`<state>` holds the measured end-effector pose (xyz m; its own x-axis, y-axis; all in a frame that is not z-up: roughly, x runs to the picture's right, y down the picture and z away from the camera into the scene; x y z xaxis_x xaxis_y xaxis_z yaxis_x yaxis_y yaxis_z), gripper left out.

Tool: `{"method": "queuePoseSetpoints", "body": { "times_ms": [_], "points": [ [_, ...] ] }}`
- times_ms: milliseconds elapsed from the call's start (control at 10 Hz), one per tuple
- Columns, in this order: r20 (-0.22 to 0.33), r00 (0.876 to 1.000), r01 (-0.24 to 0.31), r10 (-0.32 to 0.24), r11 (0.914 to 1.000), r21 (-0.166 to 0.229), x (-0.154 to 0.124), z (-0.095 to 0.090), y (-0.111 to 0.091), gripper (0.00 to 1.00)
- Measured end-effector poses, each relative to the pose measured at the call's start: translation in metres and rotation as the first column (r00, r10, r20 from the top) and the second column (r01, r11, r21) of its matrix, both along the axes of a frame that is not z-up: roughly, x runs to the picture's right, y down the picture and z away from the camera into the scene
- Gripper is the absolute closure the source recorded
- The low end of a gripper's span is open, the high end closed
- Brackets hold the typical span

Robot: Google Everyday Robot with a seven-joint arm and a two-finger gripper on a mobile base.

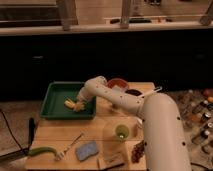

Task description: Place banana in table surface

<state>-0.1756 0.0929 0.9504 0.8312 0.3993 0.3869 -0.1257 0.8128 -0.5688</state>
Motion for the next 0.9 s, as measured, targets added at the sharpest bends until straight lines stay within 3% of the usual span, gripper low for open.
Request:
{"method": "queuePoseSetpoints", "body": {
  "times_ms": [200,300,700,900],
  "points": [
    [0.001,1.000,0.001,-0.001,1.0000,0.000,0.000,-0.001,0.000,0.97],
    [0.001,1.000,0.001,-0.001,1.0000,0.002,0.000,-0.001,-0.001,1.00],
    [-0.002,1.000,0.004,-0.004,1.0000,0.008,0.001,-0.003,-0.003,1.00],
    [-0.005,1.000,0.031,-0.030,0.9992,0.026,-0.003,-0.022,-0.012,1.00]
  ]
}}
